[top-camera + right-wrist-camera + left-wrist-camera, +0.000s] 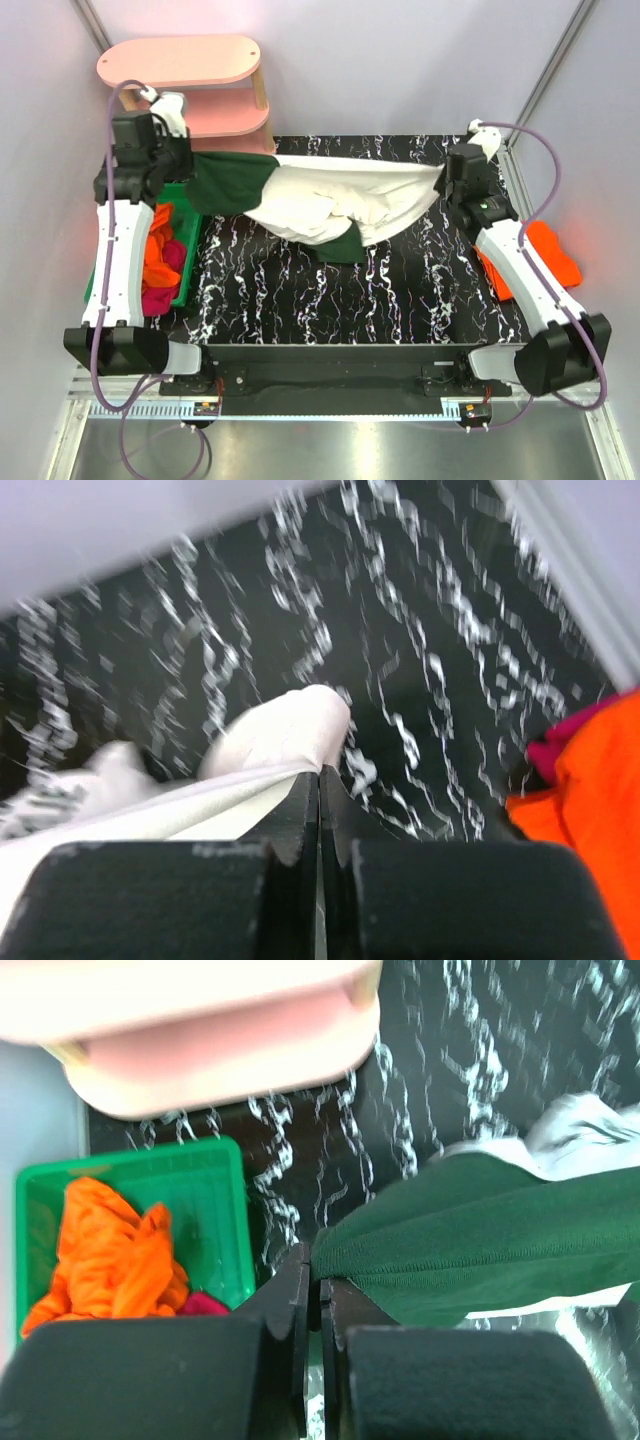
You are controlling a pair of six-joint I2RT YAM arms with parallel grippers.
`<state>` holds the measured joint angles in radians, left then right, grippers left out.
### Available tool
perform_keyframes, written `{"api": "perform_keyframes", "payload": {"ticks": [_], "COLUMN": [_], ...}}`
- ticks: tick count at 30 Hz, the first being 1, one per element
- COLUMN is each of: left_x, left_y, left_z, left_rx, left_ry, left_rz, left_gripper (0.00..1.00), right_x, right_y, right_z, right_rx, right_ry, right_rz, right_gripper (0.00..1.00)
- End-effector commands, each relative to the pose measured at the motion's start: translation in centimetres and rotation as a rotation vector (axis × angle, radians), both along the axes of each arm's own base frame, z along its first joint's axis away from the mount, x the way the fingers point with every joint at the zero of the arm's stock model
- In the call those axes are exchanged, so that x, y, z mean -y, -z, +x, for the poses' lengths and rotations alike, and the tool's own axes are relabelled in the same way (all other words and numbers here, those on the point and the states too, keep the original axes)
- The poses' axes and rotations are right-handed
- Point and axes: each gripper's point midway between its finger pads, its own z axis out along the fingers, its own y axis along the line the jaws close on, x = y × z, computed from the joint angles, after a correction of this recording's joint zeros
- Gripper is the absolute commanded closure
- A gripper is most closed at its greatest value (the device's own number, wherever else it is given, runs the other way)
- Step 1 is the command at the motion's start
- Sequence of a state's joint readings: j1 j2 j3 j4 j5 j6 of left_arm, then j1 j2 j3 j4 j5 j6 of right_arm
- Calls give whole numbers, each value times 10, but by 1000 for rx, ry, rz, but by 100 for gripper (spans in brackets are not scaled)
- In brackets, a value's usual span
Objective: Fold and stack the t-shirts
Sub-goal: Flatten out the tshirt
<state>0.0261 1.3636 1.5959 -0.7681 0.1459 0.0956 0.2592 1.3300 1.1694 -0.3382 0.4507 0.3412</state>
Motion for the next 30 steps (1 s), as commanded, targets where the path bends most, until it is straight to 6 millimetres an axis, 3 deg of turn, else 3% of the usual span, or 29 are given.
{"api": "perform_keyframes", "payload": {"ticks": [1,7,14,15,17,21,23,26,30], "left_x": [-45,-77,-85,-83,-84,-85,-83,-77,-66], "left_y": [-60,-84,-108,-120,-118,-141,-150,-158,-146], "left_z": [10,9,20,22,35,59,60,52,28], "left_rx": [168,224,271,298,284,312,327,346,318], "left_ry": [-145,-223,-224,-210,-210,-196,-187,-166,-124], "left_rz": [-13,-18,-42,-48,-69,-101,-104,-89,-67], "left_gripper": [100,100,100,100,100,100,100,100,100], "right_x": [48,67,70,70,71,69,65,61,63], "right_y": [-74,-127,-179,-179,-188,-203,-220,-229,-216], "right_z": [-19,-37,-47,-44,-41,-26,-23,-24,-36], "right_rx": [118,209,310,304,317,338,375,399,378], "right_ry": [159,223,221,221,229,238,222,194,182], "right_rz": [-134,-173,-173,-179,-185,-188,-169,-154,-163], "right_gripper": [100,100,100,100,100,100,100,100,100]}}
